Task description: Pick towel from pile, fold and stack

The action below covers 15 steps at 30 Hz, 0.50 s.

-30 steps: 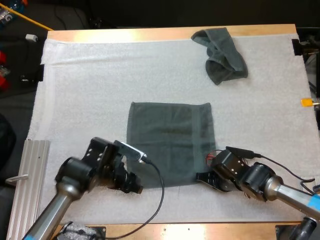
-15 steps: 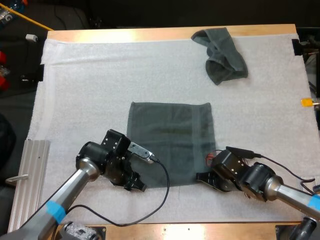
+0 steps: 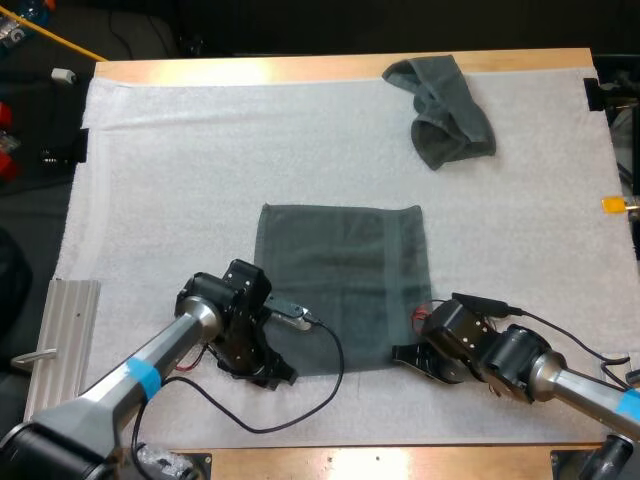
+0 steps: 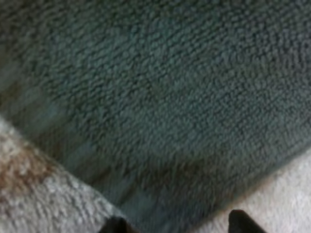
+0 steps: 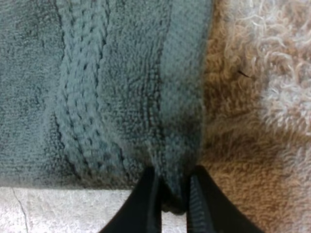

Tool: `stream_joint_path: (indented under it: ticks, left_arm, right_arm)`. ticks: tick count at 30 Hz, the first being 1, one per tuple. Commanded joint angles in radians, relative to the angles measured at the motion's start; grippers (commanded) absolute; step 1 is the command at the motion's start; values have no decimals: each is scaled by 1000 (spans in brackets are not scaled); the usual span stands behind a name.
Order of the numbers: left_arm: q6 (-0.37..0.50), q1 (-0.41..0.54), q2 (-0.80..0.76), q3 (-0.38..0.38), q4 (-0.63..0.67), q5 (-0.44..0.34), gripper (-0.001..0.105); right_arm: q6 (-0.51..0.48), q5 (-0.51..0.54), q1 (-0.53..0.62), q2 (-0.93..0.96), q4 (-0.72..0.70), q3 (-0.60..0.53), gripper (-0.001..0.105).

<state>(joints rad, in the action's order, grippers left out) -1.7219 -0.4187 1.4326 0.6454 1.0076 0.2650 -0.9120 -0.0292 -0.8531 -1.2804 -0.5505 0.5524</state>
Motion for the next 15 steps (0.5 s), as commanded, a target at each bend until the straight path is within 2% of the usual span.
stream_joint_path:
  ticks: [1,3,8,12,15]
  left_arm:
    - [-5,-5,14,-2,-23,47,44]
    - [-5,-5,20,-2,-39,74,44]
    - [-8,-5,21,-2,-45,77,40]
    - [-8,-5,21,-2,-66,77,25]
    - [-11,-5,21,-2,-89,77,18]
  right_arm:
    - [-10,10,-2,7,-9,0,0]
    - [-10,10,-2,7,-9,0,0]
    - [-10,10,-2,7,-9,0,0]
    - [-10,10,-2,7,-9,0,0]
    - [-10,10,-2,7,-9,0,0]
